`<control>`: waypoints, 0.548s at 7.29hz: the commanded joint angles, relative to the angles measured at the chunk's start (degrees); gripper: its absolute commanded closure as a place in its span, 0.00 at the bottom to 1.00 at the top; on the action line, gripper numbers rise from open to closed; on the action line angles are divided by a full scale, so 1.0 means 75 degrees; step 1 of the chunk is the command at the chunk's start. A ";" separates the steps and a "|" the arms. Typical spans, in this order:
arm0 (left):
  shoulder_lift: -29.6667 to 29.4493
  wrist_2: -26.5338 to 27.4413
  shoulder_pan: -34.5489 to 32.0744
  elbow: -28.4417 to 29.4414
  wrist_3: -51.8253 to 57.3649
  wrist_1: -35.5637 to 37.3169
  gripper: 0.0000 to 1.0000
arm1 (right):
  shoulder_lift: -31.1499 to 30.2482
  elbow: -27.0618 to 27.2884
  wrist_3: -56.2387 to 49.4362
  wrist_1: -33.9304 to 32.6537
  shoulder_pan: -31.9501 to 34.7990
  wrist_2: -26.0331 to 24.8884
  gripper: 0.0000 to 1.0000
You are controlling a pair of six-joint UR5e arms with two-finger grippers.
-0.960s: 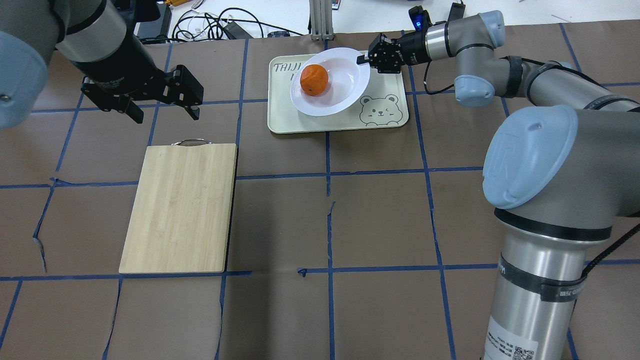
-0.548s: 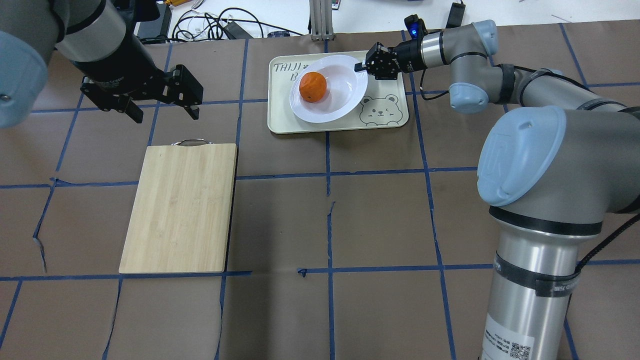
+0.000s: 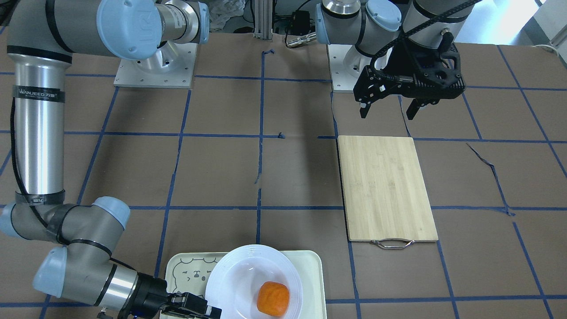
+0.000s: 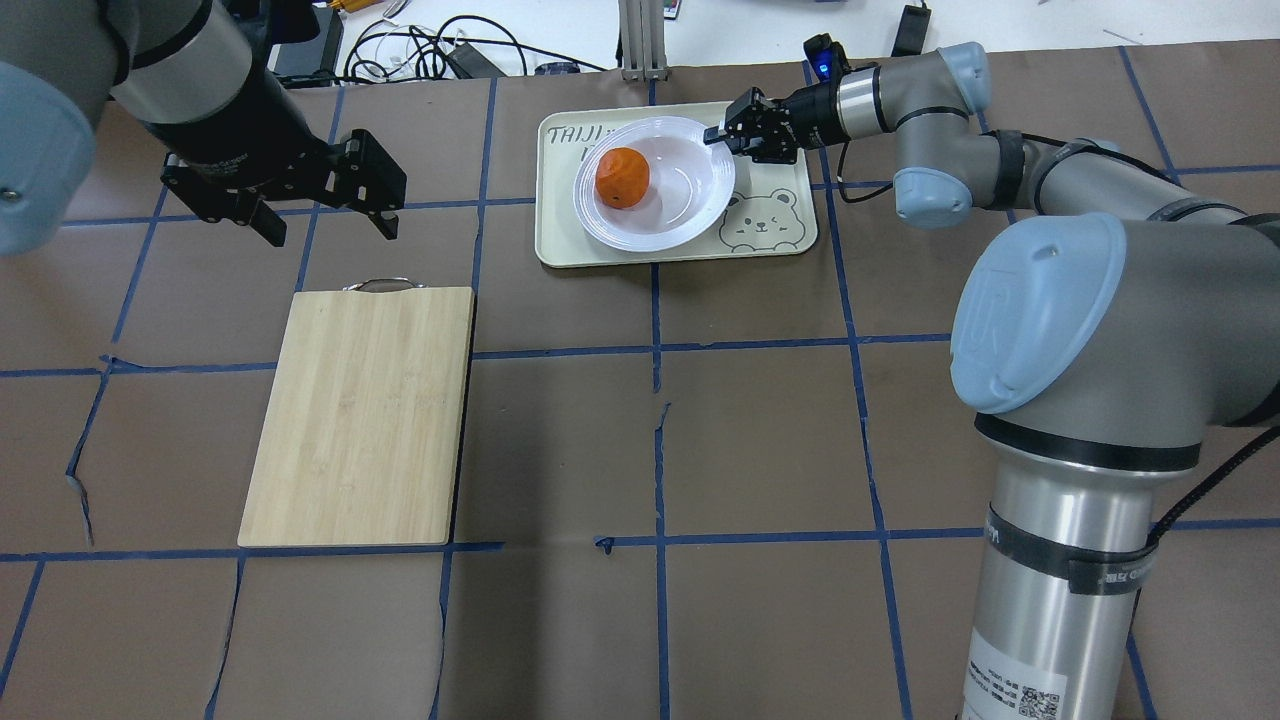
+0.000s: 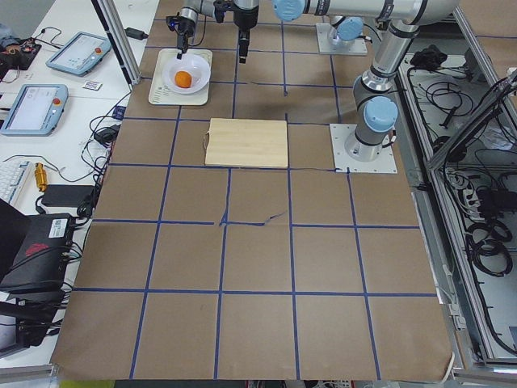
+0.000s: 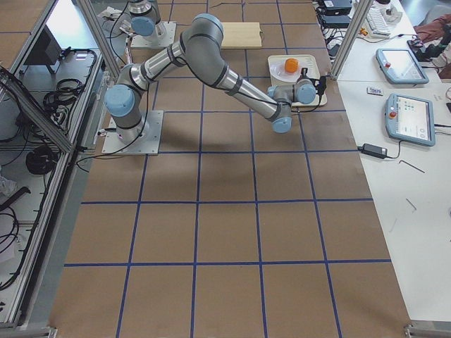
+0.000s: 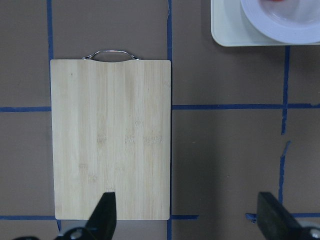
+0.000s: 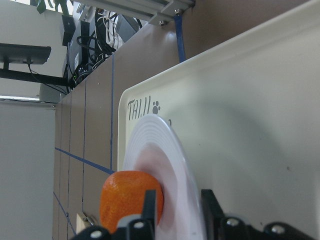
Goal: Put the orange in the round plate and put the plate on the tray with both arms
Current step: 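Lower the plate onto the tray and open the right gripper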
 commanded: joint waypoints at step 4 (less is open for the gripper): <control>0.0010 0.0000 0.0000 -0.0002 0.0000 0.0000 0.00 | -0.1612 0.0156 0.0039 0.1123 0.0019 -0.2781 0.00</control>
